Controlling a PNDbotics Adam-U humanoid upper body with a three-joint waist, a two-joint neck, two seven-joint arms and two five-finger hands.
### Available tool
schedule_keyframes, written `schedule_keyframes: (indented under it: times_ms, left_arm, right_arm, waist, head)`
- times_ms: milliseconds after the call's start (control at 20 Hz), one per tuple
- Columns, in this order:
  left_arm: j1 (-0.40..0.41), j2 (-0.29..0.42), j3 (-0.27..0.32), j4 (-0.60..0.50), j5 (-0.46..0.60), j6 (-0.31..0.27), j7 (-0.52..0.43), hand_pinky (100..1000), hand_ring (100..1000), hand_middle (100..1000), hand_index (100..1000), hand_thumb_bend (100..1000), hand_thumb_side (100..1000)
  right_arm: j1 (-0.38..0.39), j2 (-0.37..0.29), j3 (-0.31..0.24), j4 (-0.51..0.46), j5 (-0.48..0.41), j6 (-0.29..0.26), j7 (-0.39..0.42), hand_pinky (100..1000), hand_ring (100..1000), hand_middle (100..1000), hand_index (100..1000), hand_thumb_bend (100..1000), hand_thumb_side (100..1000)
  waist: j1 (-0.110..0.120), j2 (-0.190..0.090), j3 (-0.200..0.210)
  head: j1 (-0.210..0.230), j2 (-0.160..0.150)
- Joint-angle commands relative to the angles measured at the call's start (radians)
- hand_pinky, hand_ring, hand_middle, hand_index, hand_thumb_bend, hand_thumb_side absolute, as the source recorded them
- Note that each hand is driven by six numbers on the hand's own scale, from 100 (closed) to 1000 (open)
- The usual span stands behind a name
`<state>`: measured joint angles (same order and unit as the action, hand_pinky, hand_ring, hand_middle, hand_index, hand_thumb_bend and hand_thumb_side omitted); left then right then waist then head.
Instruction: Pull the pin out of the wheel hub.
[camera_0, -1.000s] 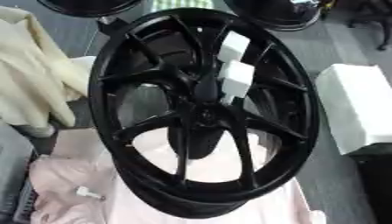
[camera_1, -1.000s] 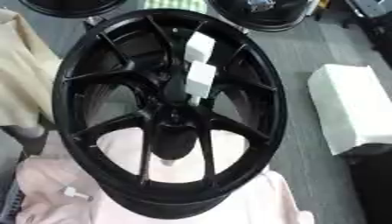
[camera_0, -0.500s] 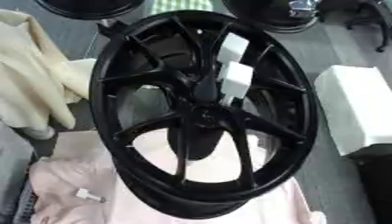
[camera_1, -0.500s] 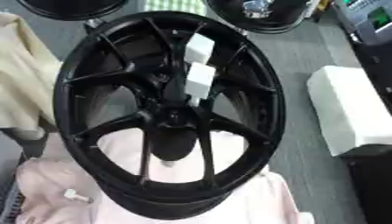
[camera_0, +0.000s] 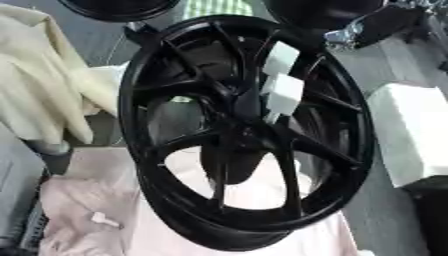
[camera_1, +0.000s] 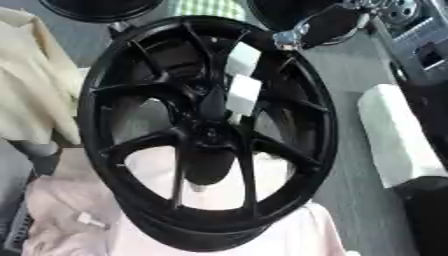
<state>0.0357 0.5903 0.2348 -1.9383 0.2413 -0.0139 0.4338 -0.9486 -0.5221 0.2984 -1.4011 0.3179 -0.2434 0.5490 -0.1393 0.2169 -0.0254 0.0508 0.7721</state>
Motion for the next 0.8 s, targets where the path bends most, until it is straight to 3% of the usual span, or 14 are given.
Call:
schedule_keyframes:
  times_ms: [50, 300, 800]
  left_arm:
    - [0.012, 0.04, 0.019, -0.006, -0.017, -0.001, 0.011, 547, 596, 545, 659, 100, 839]
    - [0.027, 0.044, 0.023, -0.005, -0.027, 0.0, 0.017, 546, 596, 544, 658, 100, 841]
    - [0.029, 0.046, 0.022, -0.005, -0.031, 0.001, 0.018, 545, 596, 544, 658, 100, 842]
  right_arm:
    - [-0.038, -0.004, 0.016, 0.016, 0.045, -0.023, 0.005, 786, 789, 752, 807, 481, 514]
    - [-0.064, 0.022, 0.045, 0.06, 0.079, -0.034, -0.003, 773, 772, 734, 803, 483, 522]
    - [-0.062, 0.048, 0.075, 0.1, 0.125, -0.05, -0.002, 765, 765, 725, 800, 489, 544]
  waist:
    - [0.003, -0.024, -0.011]
    - [-0.003, -0.026, -0.029]
    - [-0.001, -0.017, -0.024]
  head:
    - [0.027, -0.002]
    - [0.04, -0.002]
    - [0.038, -0.002]
